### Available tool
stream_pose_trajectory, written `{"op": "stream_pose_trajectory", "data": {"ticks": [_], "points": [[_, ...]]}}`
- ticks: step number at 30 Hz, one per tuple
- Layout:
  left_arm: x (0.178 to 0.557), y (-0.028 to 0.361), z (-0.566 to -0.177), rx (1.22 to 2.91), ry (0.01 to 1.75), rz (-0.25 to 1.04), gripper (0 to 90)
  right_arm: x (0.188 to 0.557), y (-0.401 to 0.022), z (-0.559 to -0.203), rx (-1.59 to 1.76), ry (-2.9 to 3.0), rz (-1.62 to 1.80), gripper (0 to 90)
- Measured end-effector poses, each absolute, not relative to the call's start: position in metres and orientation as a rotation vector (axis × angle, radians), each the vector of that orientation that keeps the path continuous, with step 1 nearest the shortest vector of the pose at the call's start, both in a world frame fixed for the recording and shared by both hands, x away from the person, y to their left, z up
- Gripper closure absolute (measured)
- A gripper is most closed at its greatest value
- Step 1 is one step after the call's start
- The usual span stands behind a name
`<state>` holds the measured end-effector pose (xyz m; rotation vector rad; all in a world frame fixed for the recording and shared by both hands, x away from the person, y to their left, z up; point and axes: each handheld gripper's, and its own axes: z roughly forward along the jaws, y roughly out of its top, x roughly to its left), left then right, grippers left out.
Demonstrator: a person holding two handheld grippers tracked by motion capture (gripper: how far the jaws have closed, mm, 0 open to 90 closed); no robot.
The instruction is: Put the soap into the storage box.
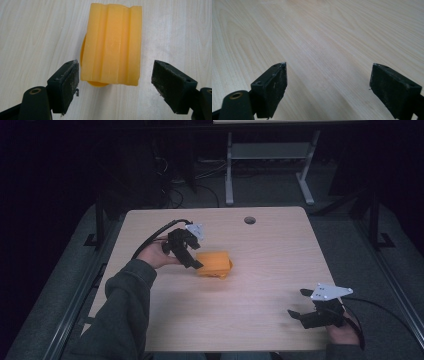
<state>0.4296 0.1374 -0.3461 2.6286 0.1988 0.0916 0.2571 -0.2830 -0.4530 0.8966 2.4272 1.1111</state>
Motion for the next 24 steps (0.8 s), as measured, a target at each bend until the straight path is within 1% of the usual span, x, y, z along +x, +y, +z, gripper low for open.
{"op": "stream_pose_trajectory", "data": {"ticks": [14,24], "points": [[0.423,0.156,-0.351,2.605,0.255,0.089,22.3,0.259,-0.284,-0.453,0.915,2.417,1.112,13.9],[0.420,0.163,-0.354,2.596,0.274,0.085,22.8,0.261,-0.283,-0.455,0.916,2.422,1.099,13.9]]}}
